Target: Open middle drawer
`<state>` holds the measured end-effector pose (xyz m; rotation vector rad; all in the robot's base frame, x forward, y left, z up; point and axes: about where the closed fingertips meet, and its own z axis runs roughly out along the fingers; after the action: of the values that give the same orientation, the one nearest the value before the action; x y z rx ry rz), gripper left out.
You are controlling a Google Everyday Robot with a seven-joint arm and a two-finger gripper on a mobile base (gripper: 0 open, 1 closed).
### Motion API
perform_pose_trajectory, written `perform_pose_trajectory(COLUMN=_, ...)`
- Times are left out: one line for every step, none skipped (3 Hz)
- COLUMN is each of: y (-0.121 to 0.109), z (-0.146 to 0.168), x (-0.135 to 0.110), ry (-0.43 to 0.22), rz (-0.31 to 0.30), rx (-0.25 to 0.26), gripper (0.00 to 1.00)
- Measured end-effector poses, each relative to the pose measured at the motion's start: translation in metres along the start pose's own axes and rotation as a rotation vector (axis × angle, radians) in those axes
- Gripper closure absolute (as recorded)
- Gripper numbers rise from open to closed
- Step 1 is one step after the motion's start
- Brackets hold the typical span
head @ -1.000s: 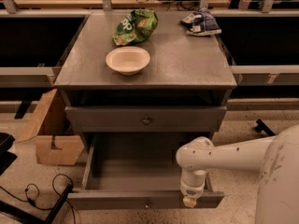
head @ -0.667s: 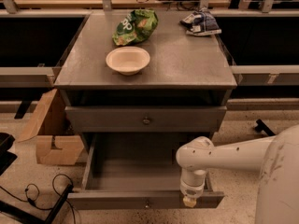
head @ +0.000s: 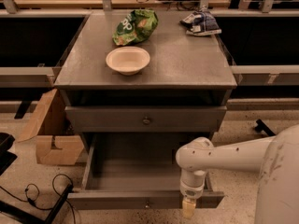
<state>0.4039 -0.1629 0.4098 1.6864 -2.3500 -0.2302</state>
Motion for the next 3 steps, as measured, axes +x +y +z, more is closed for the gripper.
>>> perform_pose_trajectory(y=0.0, z=0.0, x=0.0, ry=0.0, rz=0.0, rx=0.0, gripper=0.0)
perform_pose_trajectory(y=-0.006, z=-0.009, x=0.004, ry=-0.007, rz=-0.005, rx=0.012, gripper=0.0)
perform_pose_trajectory(y=-0.018, z=-0.052, x=0.019, ry=-0.034, rz=-0.02, rx=0.042, gripper=0.0)
